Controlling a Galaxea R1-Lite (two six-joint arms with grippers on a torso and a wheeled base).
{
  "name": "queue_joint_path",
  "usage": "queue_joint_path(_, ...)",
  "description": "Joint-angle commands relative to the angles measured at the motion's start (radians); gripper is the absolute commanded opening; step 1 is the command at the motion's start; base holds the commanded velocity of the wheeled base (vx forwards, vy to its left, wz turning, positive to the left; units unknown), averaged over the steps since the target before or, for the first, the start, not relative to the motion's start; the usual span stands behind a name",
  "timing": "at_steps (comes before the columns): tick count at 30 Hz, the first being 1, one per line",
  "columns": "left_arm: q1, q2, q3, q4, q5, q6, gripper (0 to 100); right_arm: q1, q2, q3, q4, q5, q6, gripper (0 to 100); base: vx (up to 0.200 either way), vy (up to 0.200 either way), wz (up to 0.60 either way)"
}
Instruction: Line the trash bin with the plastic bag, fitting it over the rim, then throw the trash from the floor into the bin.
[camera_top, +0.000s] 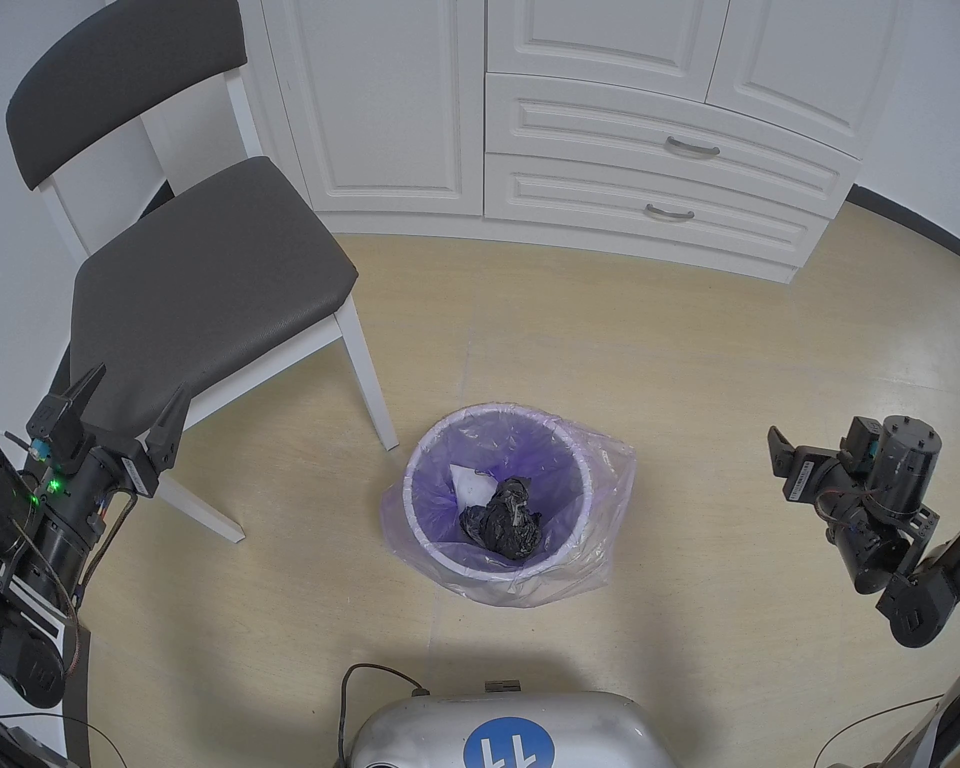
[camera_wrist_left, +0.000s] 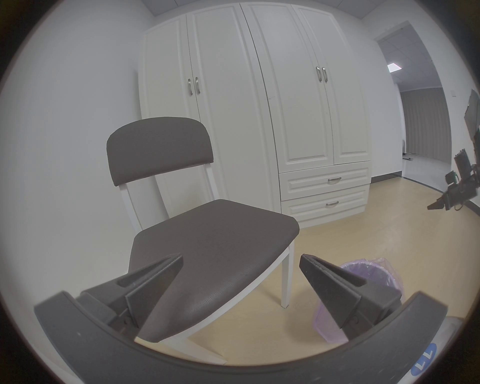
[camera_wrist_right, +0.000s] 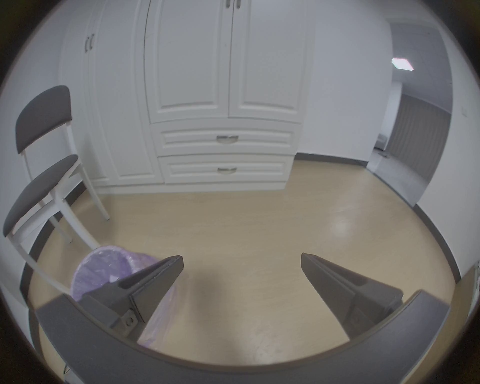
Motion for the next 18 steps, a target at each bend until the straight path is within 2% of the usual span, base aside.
queue_joint_path(1,0.019,-0.031,0.042,-0.002,0.003,-0.023,100,-0.051,-0.021,0.095,-0.102,-0.032,-0.045,100,0.000,0.000,0.00)
queue_joint_path(6,0.031,-0.055,0.071,-0.002,0.003,-0.057,100,-0.090,-0.045,0.235,-0.284,-0.029,-0.087,100,0.000,0.000,0.00)
queue_joint_path(10,0.032,-0.083,0.099,-0.002,0.002,-0.057,100,-0.110,-0.074,0.314,-0.284,-0.025,-0.085,100,0.000,0.000,0.00)
queue_joint_path(18,0.032,-0.140,0.166,-0.002,0.003,-0.057,100,-0.165,-0.177,0.319,-0.284,-0.034,-0.079,100,0.000,0.000,0.00)
